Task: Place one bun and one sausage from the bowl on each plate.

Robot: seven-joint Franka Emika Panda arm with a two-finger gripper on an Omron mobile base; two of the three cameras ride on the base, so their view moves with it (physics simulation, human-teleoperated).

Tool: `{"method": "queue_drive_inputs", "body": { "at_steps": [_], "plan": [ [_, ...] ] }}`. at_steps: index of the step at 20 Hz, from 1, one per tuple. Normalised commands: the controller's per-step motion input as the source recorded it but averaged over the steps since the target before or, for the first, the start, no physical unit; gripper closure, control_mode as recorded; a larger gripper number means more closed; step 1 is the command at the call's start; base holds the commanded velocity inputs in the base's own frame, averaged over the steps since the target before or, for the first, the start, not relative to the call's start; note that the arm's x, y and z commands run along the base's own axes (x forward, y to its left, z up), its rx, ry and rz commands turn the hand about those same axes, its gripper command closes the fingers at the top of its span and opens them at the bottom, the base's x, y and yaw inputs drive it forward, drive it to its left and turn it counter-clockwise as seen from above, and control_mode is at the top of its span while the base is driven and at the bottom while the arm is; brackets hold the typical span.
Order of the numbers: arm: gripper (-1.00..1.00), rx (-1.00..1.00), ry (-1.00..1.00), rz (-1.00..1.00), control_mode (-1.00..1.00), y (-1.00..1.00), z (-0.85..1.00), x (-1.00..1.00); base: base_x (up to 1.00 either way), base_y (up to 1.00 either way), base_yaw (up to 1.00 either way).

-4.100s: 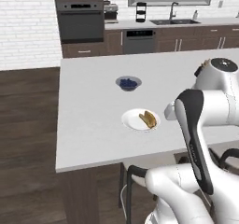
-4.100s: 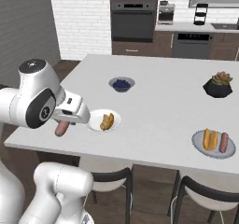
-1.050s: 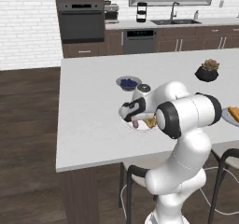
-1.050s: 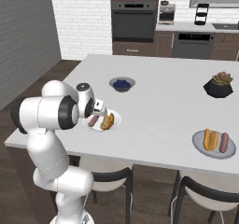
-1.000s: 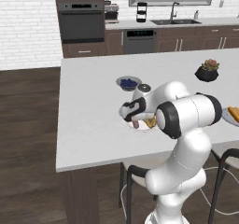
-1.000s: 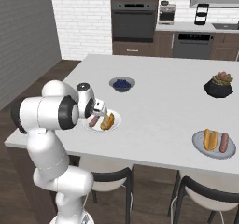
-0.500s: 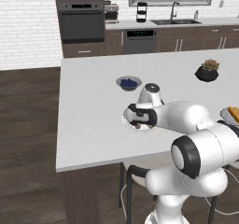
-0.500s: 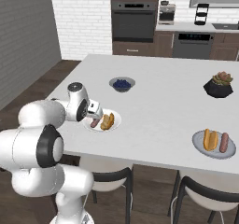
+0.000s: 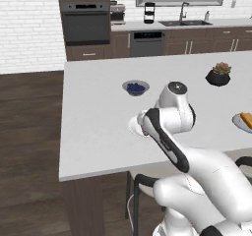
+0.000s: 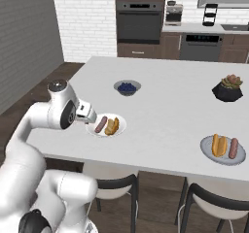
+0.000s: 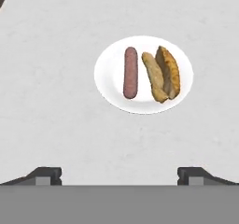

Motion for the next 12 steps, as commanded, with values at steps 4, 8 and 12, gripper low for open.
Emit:
{"method": "queue_drive_inputs", "body": {
  "at_steps": [4, 8, 12],
  "plan": [
    [-1.00, 0.00, -0.02, 0.00, -1.00, -0.10, 0.82, -1.00, 0.00, 0.00, 0.00],
    [-1.00, 0.00, 0.00, 0.00, -1.00, -0.11, 0.75, -0.99, 0.00, 0.00, 0.00],
    [-1.00, 0.00, -0.01, 0.00, -1.00, -0.19, 0.65, -0.97, 0.00, 0.00, 0.00]
  ]
}}
